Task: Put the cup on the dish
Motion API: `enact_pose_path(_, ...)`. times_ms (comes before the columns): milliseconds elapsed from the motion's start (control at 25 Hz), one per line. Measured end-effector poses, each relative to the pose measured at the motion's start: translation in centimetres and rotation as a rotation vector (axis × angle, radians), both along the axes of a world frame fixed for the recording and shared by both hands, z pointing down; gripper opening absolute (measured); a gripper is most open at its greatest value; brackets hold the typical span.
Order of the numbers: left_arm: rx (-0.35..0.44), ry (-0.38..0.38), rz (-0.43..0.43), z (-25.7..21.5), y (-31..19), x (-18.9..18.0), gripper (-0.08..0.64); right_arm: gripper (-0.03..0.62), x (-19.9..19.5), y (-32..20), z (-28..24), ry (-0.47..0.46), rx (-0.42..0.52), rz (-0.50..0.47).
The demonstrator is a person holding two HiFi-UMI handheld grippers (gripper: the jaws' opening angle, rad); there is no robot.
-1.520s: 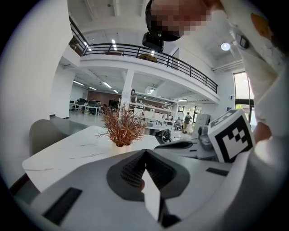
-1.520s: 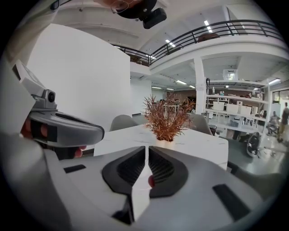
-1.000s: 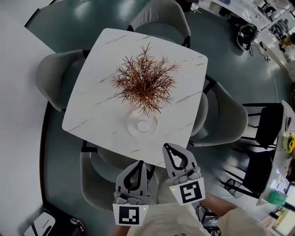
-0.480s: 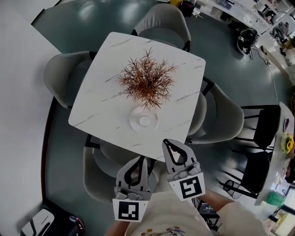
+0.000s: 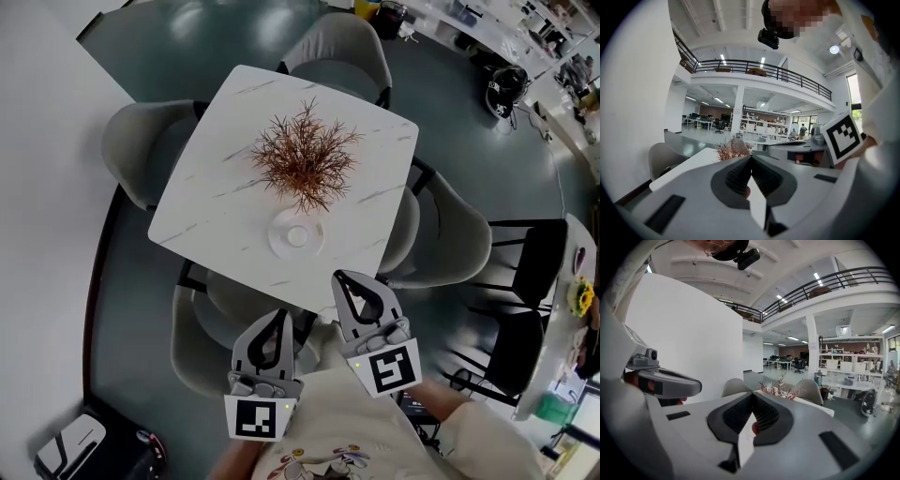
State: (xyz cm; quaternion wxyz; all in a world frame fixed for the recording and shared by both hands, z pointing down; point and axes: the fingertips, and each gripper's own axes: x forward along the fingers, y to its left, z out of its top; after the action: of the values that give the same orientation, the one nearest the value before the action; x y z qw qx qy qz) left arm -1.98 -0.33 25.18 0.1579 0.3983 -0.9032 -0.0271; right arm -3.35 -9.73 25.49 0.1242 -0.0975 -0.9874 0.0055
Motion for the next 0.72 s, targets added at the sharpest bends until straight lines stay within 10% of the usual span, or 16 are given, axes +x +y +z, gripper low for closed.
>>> enact_pose_path(720, -0.006, -0.024, 0.010, -1.5, 2.0, 1.1, 0.003, 0.005, 1.1, -0.8, -3.3, -0.035, -0.005, 0.035)
